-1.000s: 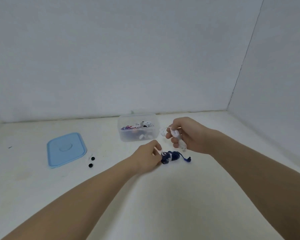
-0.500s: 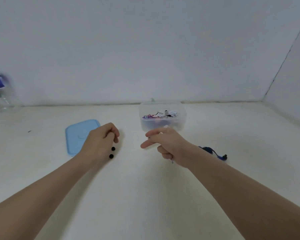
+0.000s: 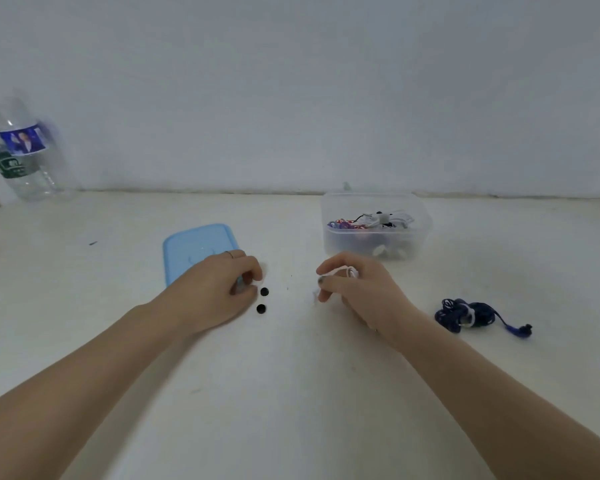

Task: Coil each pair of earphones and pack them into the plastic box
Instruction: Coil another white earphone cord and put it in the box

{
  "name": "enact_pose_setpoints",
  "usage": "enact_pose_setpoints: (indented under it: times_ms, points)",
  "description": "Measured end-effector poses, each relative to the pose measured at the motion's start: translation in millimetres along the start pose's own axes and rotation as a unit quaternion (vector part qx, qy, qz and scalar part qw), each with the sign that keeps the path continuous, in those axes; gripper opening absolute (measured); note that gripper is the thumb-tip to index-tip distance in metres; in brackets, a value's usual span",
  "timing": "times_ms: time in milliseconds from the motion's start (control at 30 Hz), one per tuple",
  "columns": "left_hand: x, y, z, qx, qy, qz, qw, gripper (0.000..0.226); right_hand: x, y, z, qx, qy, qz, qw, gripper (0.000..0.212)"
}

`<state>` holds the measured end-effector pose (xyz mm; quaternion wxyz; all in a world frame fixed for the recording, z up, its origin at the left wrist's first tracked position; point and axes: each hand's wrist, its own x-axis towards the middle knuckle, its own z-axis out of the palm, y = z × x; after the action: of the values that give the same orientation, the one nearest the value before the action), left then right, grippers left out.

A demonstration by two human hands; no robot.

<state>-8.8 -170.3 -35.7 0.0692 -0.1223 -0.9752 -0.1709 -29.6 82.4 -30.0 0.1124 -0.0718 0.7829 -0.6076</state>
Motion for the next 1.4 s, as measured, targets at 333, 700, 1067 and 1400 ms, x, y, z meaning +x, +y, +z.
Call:
enact_pose_setpoints:
  times_ms: [333, 700, 1067, 1400]
  points:
    - [2, 6, 2, 0.049, -0.008, 0.053, 0.997, 0.017, -6, 6, -1, -0.027, 0.042, -0.025, 0.998, 0.013]
    - [40, 88, 24, -0.140, 0.032, 0.073, 0.987, 0.013, -16, 16, -34, 0.068, 0.111, -0.055, 0.990, 0.019]
    - [48, 103, 65, -0.189, 0.057, 0.065, 0.978, 0.024, -9, 28, -36, 0.029, 0.168, -0.093, 0.981, 0.024]
    - [49, 100, 66, -0.179, 0.053, 0.077, 0.979, 0.021, -7, 25, -37, 0.065, 0.161, -0.077, 0.982, 0.017]
